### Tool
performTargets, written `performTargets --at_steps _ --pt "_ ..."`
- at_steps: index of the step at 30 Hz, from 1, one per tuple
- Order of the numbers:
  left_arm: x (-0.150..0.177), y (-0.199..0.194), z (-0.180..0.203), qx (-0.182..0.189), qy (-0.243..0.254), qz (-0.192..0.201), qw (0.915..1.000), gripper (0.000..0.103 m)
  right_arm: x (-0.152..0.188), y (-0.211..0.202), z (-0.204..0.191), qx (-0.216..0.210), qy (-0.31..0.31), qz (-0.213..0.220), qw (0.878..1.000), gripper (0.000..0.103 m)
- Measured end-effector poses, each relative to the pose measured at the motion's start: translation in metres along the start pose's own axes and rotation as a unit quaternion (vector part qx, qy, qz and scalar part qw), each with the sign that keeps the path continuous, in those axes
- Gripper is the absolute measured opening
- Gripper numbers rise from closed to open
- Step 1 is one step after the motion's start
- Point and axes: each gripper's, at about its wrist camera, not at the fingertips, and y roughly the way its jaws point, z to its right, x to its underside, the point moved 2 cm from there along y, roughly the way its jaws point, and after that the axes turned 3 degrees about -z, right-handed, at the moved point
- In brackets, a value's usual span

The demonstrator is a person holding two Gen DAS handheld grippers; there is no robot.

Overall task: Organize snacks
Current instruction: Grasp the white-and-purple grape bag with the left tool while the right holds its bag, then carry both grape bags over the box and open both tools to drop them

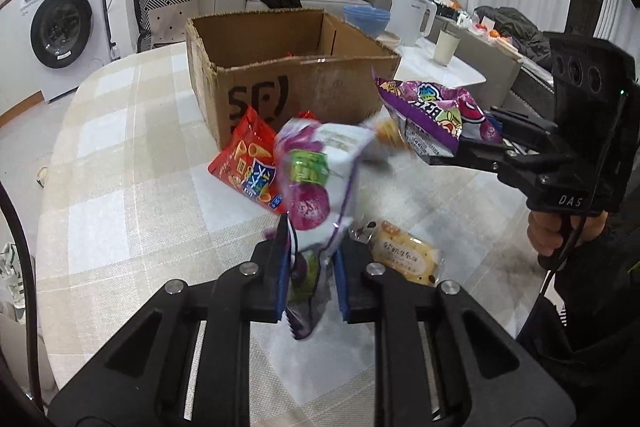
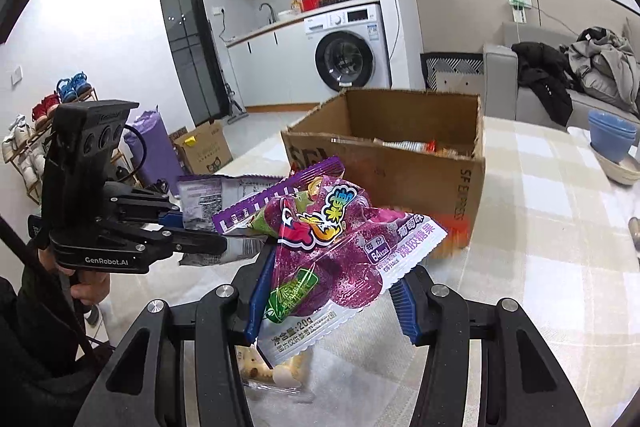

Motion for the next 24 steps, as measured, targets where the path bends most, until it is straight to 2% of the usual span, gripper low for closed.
performTargets --at_steps 12,24 --pt "-0.004 -0.02 -0.004 -0.015 -0.003 0.023 0.9996 0.011 -0.005 -0.009 -0.001 0.01 0.003 0.019 1.0 0.052" --pt "-0.011 -0.044 0.006 -0.018 -0.012 0.071 0.9973 0.011 -0.005 -0.014 0.002 0.025 0.019 0.038 0.999 0.052"
